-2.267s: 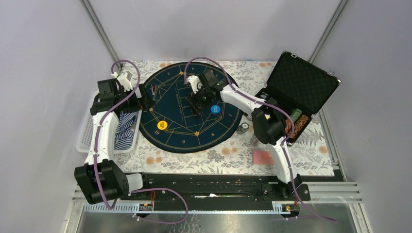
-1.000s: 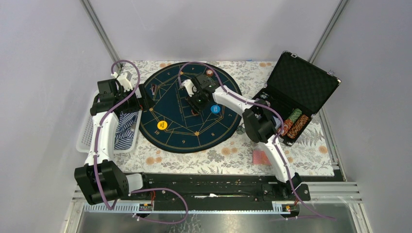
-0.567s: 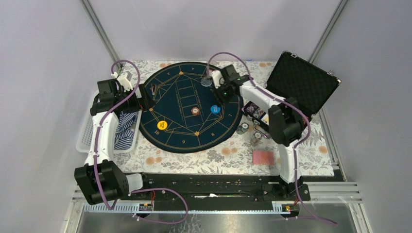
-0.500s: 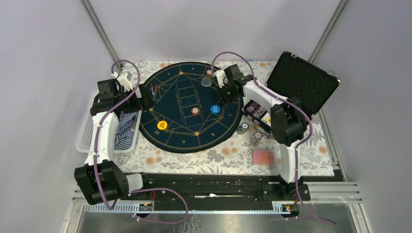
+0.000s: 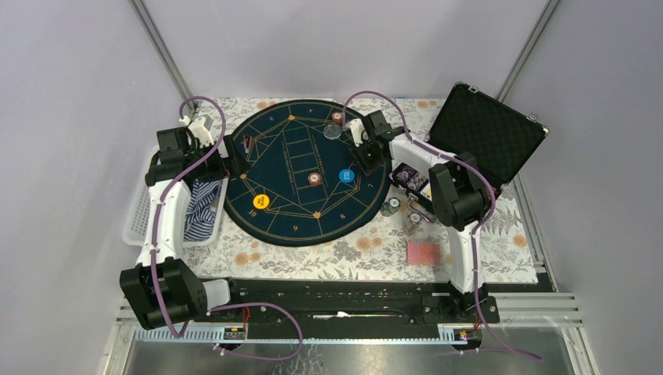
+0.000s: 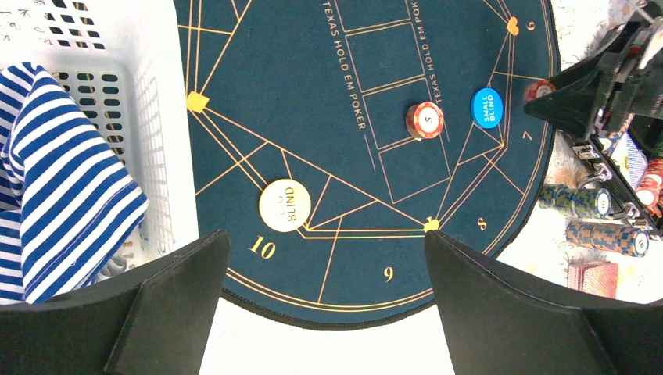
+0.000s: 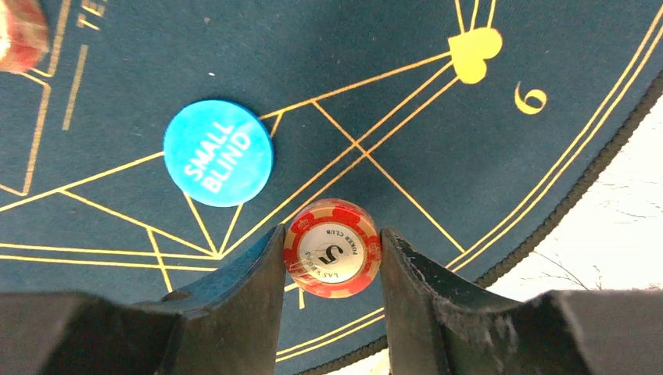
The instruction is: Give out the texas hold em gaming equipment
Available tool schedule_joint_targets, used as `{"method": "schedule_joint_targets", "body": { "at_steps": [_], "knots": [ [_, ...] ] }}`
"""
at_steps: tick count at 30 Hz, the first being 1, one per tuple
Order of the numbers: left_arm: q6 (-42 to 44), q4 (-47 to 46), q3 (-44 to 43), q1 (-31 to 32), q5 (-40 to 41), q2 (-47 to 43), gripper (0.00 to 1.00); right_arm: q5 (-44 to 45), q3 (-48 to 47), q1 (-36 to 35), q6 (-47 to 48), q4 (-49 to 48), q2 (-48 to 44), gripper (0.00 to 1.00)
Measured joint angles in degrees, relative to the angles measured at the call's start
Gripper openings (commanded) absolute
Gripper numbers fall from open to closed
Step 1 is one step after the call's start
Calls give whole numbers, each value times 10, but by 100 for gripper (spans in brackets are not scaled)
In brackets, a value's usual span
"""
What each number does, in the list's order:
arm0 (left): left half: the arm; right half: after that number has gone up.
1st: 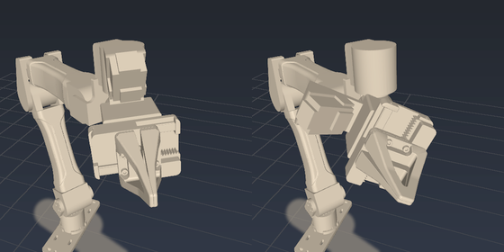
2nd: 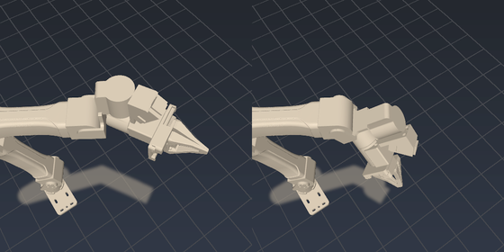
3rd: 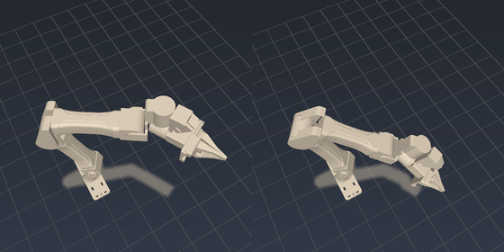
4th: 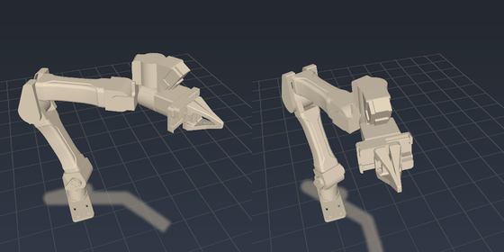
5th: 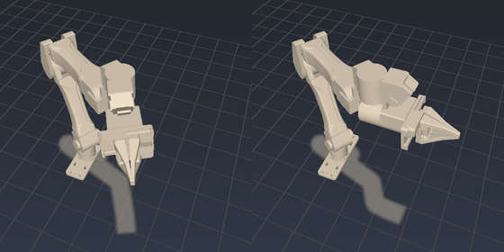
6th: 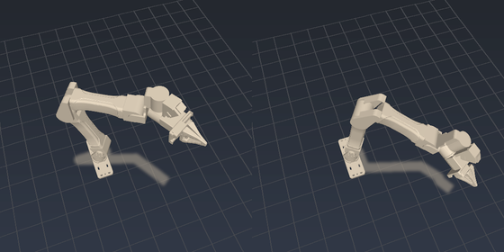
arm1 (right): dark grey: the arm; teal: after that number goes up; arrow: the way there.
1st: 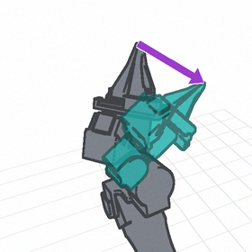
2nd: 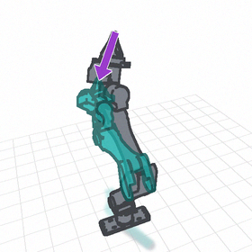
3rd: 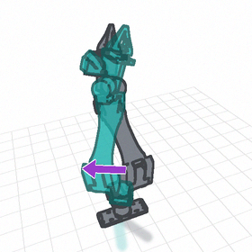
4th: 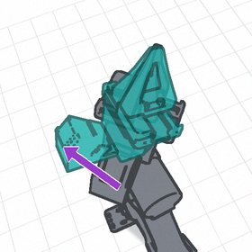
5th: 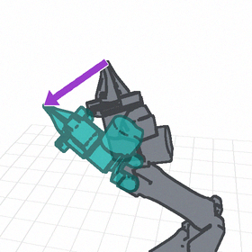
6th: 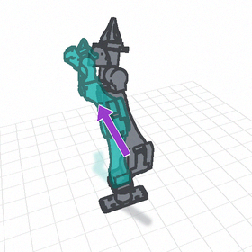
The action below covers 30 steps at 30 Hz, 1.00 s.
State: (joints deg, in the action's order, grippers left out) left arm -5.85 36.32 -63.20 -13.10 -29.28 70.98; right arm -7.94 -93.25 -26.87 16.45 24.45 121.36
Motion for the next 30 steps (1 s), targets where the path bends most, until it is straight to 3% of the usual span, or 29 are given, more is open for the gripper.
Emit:
{"method": "schedule_joint_targets", "body": {
  "at_steps": [7,20,25,30],
  "knots": [
    [0,0,0,0,0,0,99,14,0,0,5,-4,31,52],
    [56,36,-46,0,-4,25,99,11,-16,0,3,15,25,98],
    [115,71,-111,14,-8,60,99,-14,-23,4,-7,53,-48,100],
    [160,87,-177,89,17,117,99,-73,-13,34,-20,63,-181,100]
  ]
}}
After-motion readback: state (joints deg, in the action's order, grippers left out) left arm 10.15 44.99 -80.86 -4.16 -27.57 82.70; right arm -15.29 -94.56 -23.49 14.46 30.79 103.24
